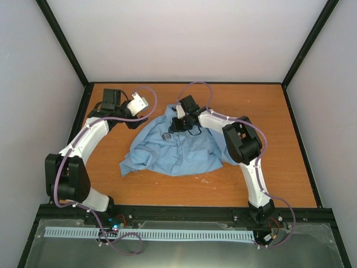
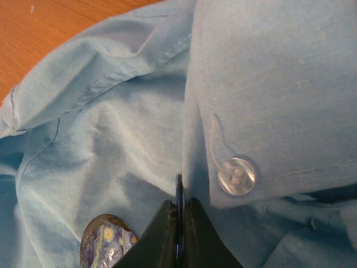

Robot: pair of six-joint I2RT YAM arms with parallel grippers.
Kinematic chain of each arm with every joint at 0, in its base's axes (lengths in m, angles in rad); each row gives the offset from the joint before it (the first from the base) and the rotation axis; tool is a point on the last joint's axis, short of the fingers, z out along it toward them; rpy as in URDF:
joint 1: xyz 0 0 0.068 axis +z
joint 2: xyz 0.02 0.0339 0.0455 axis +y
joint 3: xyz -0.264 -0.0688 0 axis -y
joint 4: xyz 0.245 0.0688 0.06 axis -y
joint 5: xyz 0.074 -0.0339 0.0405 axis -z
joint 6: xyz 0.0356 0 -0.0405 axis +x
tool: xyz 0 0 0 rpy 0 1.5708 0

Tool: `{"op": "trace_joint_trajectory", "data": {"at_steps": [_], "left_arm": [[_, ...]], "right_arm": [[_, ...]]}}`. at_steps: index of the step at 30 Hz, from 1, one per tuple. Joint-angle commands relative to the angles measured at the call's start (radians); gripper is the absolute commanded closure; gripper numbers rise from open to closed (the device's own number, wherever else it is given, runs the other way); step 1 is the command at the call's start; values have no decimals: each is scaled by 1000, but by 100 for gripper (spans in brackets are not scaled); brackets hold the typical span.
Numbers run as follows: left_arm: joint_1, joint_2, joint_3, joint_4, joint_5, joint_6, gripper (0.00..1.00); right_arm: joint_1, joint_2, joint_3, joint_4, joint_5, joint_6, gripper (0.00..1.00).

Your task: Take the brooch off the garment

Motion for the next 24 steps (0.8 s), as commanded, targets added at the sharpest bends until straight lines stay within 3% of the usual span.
{"op": "trace_joint_trajectory", "data": {"at_steps": [1,6,12,19,24], "left_arm": [[6,-40,48,-45,51,55,36],[6,-125,32,-57,103,197,33],[-1,-306,-57,-50,173,519,24],[-113,-550,-371,378,145,687,19],[-192,-625,-560,602,130,767,21]], "right_arm": [[0,-63,6,0,-33,11,97],[-20,-189,-2,49,-139,120,98],[-28,-356,-142,210,-282,366,97],[-20,-501,-363,528,-379,679,97],[7,-574,-451,588,-389,755,97]]}}
